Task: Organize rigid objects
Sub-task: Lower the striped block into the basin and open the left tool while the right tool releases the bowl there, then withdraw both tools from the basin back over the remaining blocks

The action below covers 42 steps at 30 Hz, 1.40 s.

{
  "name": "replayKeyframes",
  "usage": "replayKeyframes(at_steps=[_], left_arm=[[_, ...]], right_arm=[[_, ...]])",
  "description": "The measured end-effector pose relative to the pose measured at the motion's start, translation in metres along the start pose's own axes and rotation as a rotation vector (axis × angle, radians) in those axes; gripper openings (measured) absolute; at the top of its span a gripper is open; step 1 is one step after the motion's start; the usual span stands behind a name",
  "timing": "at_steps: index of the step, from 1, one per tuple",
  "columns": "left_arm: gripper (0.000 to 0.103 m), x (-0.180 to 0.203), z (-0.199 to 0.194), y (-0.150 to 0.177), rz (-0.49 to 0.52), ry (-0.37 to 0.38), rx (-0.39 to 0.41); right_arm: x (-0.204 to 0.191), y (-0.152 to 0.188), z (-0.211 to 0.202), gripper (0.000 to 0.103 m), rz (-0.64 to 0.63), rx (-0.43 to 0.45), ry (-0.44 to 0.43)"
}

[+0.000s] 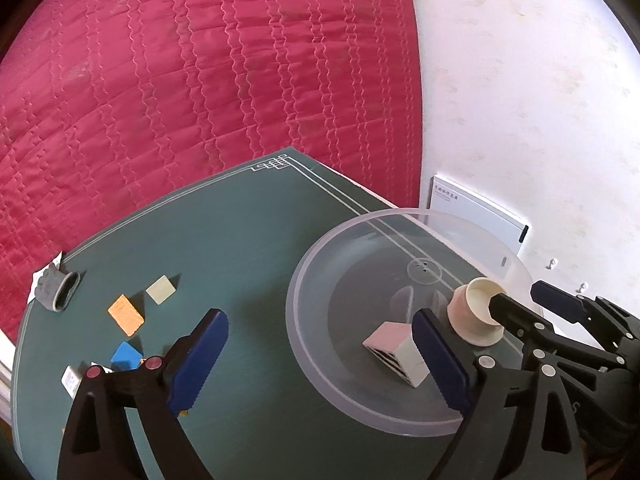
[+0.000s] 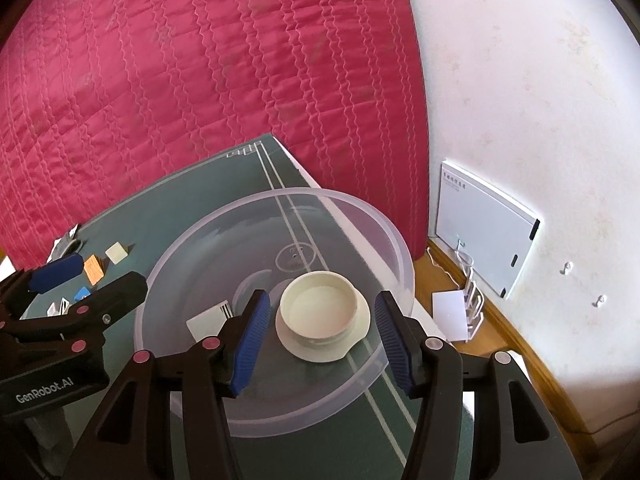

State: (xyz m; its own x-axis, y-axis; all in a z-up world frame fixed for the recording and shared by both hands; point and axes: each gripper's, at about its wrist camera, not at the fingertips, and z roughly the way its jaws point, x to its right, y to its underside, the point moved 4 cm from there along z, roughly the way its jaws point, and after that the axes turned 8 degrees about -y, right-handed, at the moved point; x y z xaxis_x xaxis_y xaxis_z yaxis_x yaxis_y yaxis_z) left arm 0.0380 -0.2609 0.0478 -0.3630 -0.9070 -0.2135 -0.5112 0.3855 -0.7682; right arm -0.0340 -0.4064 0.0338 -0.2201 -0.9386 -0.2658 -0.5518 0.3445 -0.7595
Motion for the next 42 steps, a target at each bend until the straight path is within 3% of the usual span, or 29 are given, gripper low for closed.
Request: replayKeyframes(at_steps=[10, 25, 42], left_arm=[[0.102, -0.014, -0.002, 0.006, -0.014, -0.036, -0.003], [0.102, -0.05, -0.002, 0.025, -0.07, -0.091, -0.037], [0.102, -0.131, -0.013, 0.06, -0.201, -0.193, -0.091]], right_arm=[[-0.008, 0.003, 0.0, 0.06, -0.014, -0.006, 0.002], [-0.036, 0.009, 0.004, 0.06, -0.057, -0.031, -0.024], [-0.099, 0.014, 0.017, 0.06, -0.133, -0.066, -0.121]])
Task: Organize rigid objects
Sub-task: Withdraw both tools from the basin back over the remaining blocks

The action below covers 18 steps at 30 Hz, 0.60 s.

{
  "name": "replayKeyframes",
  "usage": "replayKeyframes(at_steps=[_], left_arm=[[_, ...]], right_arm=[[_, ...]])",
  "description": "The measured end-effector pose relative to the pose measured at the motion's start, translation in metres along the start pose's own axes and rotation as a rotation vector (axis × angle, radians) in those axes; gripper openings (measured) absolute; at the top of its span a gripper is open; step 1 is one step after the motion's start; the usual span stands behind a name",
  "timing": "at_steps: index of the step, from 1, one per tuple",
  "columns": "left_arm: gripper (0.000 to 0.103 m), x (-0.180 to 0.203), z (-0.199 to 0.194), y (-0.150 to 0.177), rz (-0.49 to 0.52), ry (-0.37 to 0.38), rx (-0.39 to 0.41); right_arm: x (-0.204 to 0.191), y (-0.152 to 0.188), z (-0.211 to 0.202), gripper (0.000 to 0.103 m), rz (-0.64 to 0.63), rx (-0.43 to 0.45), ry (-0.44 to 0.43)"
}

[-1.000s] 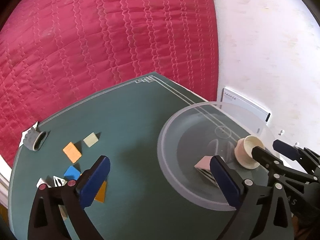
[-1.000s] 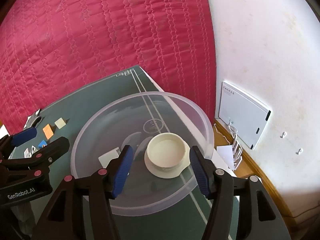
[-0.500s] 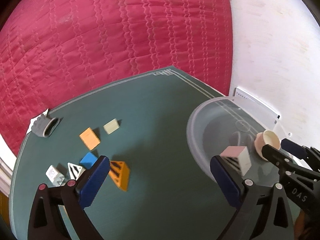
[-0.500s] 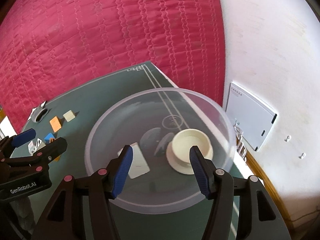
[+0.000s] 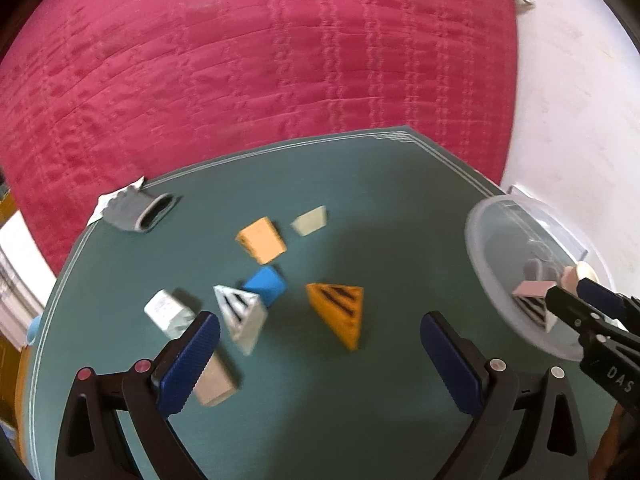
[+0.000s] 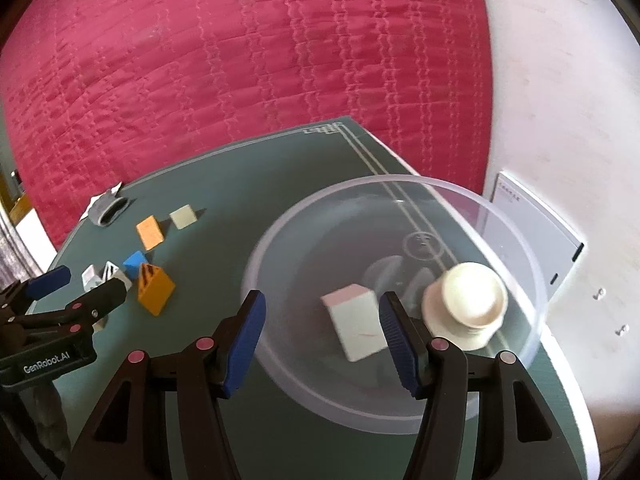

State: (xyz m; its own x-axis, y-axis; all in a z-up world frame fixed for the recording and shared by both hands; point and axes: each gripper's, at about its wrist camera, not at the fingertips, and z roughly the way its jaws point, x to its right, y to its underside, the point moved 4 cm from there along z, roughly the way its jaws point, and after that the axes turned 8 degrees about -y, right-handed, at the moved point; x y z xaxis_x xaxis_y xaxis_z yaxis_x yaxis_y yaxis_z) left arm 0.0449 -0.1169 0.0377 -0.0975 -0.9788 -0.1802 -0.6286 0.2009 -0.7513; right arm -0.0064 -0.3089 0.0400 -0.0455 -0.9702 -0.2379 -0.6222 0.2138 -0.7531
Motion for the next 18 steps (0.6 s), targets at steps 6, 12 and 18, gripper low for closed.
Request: replayKeyframes(at_steps=[6, 12, 18], left_arm=[[0.102, -0.03, 0.005, 0.01, -0.044, -0.044, -0.028], [0.102, -0.059, 0.007, 0.022, -0.087, -0.078, -0.049], [0.102, -0.088, 0.009, 0.036, -0.129, -0.123, -0.074]], right_arm=[[-0.018, 0.001, 0.008, 0.06, -0.017, -0.013, -0.031], [-0.035, 0.004, 0.012, 0.067, -0.032, -0.025, -0.063], [-0.049, 0.008, 0.016, 0.071, -0.049, -0.036, -0.085]])
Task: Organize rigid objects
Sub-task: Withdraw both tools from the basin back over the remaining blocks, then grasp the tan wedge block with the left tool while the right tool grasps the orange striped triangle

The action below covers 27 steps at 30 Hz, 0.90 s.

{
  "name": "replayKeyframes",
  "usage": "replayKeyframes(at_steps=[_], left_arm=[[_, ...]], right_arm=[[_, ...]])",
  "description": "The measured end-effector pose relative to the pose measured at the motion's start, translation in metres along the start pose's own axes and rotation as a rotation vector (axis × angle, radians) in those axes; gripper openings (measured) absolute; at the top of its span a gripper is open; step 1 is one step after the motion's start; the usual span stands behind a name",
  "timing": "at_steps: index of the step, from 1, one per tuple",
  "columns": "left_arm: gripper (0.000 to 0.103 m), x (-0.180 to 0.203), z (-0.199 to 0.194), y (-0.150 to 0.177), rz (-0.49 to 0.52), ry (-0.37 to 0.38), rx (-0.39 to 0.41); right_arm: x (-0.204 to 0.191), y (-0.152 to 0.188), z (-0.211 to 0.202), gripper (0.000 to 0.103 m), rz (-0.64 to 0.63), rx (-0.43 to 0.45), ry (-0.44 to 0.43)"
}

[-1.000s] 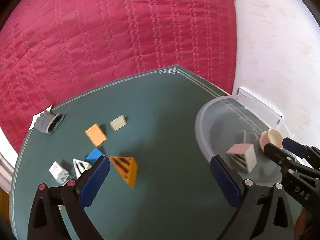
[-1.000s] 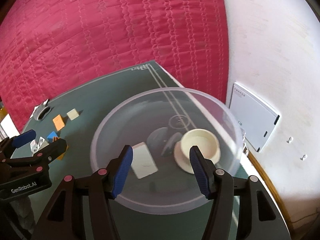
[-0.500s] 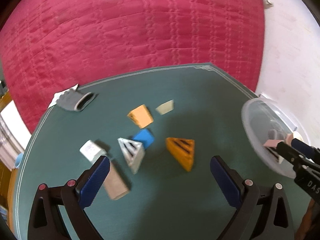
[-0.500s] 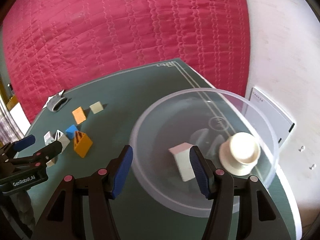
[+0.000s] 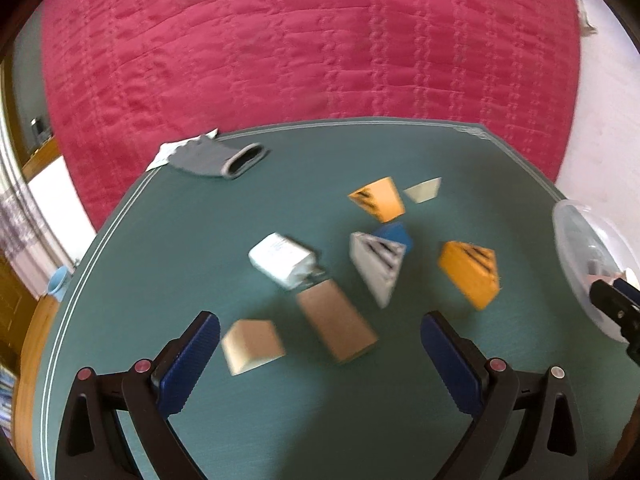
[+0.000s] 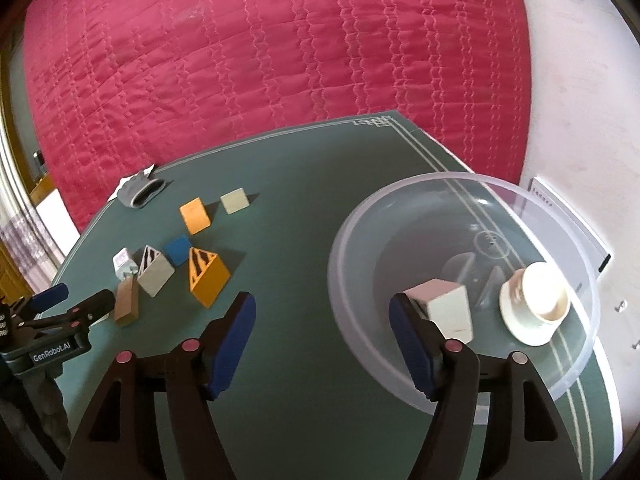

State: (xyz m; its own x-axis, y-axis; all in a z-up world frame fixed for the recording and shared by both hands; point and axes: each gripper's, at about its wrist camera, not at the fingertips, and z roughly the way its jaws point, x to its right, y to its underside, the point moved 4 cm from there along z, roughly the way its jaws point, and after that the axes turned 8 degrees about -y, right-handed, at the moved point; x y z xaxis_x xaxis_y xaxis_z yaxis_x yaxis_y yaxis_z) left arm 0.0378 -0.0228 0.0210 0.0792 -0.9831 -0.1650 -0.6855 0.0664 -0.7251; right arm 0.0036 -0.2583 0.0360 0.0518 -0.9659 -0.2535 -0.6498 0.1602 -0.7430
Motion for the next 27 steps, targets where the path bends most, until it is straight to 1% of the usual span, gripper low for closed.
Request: replayKeyframes(at_steps=[4, 8, 13, 15, 21, 25, 27], left_arm=[[0.102, -0.019, 0.006, 0.006, -0.03, -0.031, -0.02], [0.102, -0.036, 0.013, 0.011, -0.059, -0.056, -0.039], [0.102, -0.051, 0.021, 0.015, -0.078, -0.076, -0.054], [0.102, -0.055, 0.026, 0.016, -0.084, -0.087, -0.062], [0.102, -0.06, 0.035, 0.018, -0.08, -0.101, -0.068], [0.1, -0.061, 0.038, 0.02, -0.07, -0.072, -0.085], [0.1, -0.065, 0.037, 0.02, -0.057, -0.072, -0.082]], right_arm=[[-0.009, 0.003, 0.006, 0.071, -0.01, -0.015, -0.017], [-0.016, 0.003, 0.007, 0.077, -0.023, -0.008, -0.012], [-0.024, 0.002, 0.006, 0.077, -0.054, 0.016, -0.008], [-0.026, 0.002, 0.007, 0.077, -0.056, 0.012, -0.018], [-0.032, 0.004, 0.013, 0.077, -0.061, -0.004, -0.029], [-0.033, 0.005, 0.015, 0.077, -0.066, -0.011, -0.035], [-0.034, 0.006, 0.015, 0.077, -0.067, -0.015, -0.039]])
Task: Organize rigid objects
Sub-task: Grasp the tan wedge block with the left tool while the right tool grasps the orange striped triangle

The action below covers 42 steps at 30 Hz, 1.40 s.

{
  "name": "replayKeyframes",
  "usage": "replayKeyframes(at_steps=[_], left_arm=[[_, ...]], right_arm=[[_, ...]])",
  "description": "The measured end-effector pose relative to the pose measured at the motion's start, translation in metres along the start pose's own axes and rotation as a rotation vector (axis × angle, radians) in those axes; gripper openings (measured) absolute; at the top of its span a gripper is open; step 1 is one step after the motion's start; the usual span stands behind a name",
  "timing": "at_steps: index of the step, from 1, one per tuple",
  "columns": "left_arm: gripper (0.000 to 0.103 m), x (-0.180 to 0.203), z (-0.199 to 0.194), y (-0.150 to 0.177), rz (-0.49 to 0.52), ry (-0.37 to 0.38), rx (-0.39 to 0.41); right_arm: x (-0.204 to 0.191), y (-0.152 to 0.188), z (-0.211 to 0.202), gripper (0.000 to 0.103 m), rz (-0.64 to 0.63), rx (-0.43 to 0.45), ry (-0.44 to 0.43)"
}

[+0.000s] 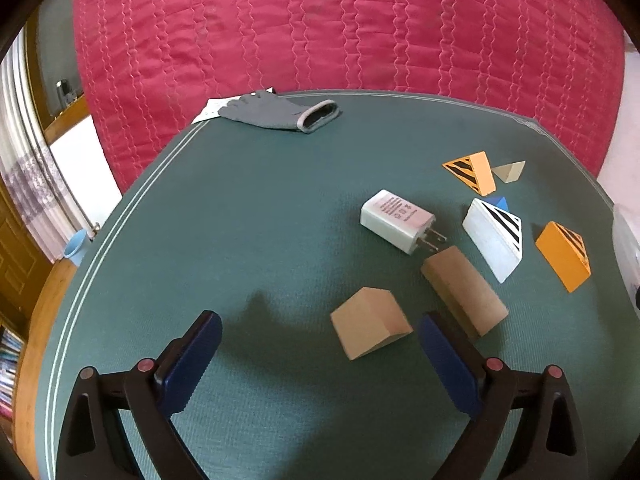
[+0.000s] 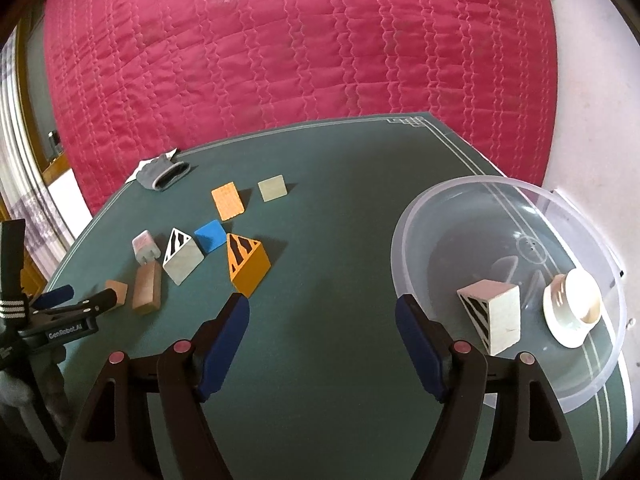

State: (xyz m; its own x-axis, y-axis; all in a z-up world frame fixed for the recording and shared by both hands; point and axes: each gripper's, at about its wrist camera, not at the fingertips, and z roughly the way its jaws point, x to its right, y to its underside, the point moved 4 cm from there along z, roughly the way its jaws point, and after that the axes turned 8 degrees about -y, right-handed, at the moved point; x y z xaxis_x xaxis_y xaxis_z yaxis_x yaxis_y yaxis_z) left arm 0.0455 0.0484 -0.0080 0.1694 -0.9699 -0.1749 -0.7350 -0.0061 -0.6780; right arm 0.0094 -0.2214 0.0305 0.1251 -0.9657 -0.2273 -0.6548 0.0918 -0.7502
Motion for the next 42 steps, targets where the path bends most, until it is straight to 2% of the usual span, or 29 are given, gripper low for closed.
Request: replayKeyframes(at_steps=[5, 10, 17, 22, 30, 36, 42], left_arm=[[0.099, -0.008, 0.0, 0.005, 0.049, -0.006, 0.007], [0.08, -0.002, 0.008, 0.004, 0.086, 0.018, -0.015], [0.072, 0.011, 0.01, -0.003, 0.128, 0.069, 0.002], [0.045, 0.015, 0.012, -0.007, 0.114, 0.131, -0.006], [0.043, 0.009, 0.008, -0.006, 0.072, 0.18, 0.011], [0.043, 0.008, 0.001, -0.006, 0.051, 0.187, 0.039], [0.043, 0.007, -0.001, -0.004, 0.042, 0.2, 0.043]], right_arm=[[-0.004, 0.003, 0.004, 0.077, -0.009, -0.016, -0.013], [-0.014, 0.007, 0.008, 0.077, -0.035, -0.036, -0.034], [-0.02, 0.008, 0.011, 0.077, -0.045, -0.053, -0.049], [-0.021, 0.008, 0.016, 0.077, -0.034, -0.076, -0.061], [-0.03, 0.0, 0.029, 0.077, -0.027, -0.109, -0.092], [-0.038, -0.015, 0.044, 0.077, -0.045, -0.095, -0.083], [-0.039, -0.028, 0.069, 0.077, -0.026, -0.119, -0.081]])
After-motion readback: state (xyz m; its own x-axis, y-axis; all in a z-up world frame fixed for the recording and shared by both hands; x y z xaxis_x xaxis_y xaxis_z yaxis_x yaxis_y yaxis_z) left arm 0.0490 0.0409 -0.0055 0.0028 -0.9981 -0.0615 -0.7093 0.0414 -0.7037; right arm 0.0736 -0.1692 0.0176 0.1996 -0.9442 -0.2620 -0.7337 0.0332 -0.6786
